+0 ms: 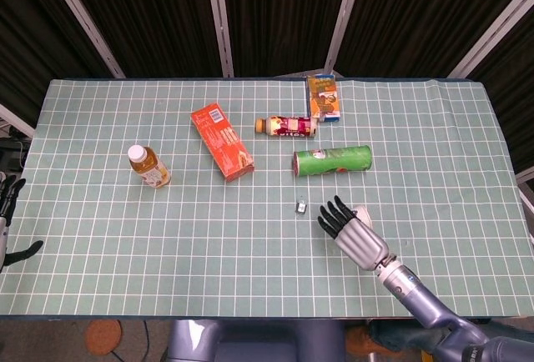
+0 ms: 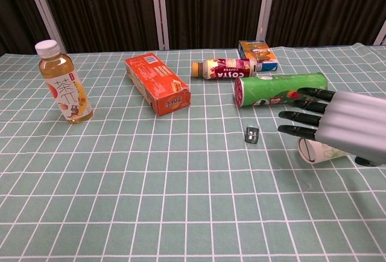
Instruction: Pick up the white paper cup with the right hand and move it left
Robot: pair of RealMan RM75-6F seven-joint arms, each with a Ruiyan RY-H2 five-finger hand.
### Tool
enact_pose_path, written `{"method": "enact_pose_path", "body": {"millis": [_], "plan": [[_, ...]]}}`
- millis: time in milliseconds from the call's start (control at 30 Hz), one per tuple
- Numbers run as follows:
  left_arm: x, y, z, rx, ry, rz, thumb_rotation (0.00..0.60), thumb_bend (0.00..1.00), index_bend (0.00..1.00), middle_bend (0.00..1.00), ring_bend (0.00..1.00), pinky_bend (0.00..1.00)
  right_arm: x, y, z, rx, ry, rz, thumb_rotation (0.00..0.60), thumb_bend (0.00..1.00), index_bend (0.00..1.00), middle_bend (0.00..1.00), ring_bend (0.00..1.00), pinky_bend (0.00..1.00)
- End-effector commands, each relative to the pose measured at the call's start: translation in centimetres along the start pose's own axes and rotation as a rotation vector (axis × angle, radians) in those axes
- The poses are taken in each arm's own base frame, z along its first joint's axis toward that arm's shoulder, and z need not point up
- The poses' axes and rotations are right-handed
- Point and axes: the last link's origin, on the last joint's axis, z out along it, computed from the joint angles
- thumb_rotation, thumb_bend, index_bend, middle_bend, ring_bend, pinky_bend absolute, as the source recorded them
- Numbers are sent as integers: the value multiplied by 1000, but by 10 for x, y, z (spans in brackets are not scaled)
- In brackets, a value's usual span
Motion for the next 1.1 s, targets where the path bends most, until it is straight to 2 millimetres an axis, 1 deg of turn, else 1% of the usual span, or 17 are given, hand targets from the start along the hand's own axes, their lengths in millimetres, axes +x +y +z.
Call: {"method": "enact_pose_path", "body": {"millis": [33, 233, 500, 633, 767, 900, 1033, 1100], "plan": [[0, -1, 0, 3, -1, 0, 600, 0, 0, 0, 0, 0, 4, -13, 10, -8, -36, -31, 600, 55, 30, 0, 0, 0], [0, -2, 2, 6, -6, -4, 600, 0, 0, 0, 0, 0, -5, -23, 16, -52, -110, -119, 600, 59, 29, 0, 0, 0], [1, -2, 2, 3, -5, -5, 600, 0, 0, 0, 0, 0, -12, -32, 17, -79, -151, -157, 600, 61, 29, 14, 0, 0], [1, -1, 1, 1, -4, -3, 600, 0, 0, 0, 0, 0, -14, -34, 19, -87, -154, -173, 600, 69, 30, 65, 0, 1], [0, -1, 1, 1, -7, -2, 600, 0, 0, 0, 0, 0, -17, -36, 21, -92, -156, -188, 600, 92, 50, 145, 0, 46], [0, -1, 2, 3, -7, -3, 600, 0, 0, 0, 0, 0, -20, -37, 21, -95, -164, -193, 600, 114, 85, 186, 0, 69], [0, -1, 2, 3, -8, -1, 600, 0, 0, 0, 0, 0, -18, -40, 22, -102, -178, -137, 600, 132, 109, 214, 14, 80], [0, -1, 2, 3, -8, -1, 600, 0, 0, 0, 0, 0, -16, -41, 24, -108, -186, -85, 600, 167, 138, 239, 34, 93]]}}
